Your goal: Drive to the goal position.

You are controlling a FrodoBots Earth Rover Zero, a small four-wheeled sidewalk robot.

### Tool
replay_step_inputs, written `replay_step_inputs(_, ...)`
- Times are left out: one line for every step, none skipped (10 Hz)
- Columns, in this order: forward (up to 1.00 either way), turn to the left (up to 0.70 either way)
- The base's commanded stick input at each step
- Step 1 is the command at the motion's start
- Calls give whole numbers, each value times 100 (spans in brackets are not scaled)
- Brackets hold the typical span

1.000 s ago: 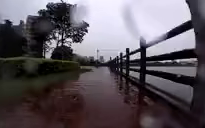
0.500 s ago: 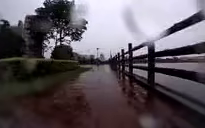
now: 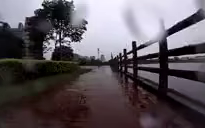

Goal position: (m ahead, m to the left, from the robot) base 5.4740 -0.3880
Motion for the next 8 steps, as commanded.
replay_step_inputs(100,0)
replay_step_inputs(100,0)
replay_step_inputs(100,0)
replay_step_inputs(100,0)
replay_step_inputs(100,0)
replay_step_inputs(100,0)
replay_step_inputs(100,0)
replay_step_inputs(100,2)
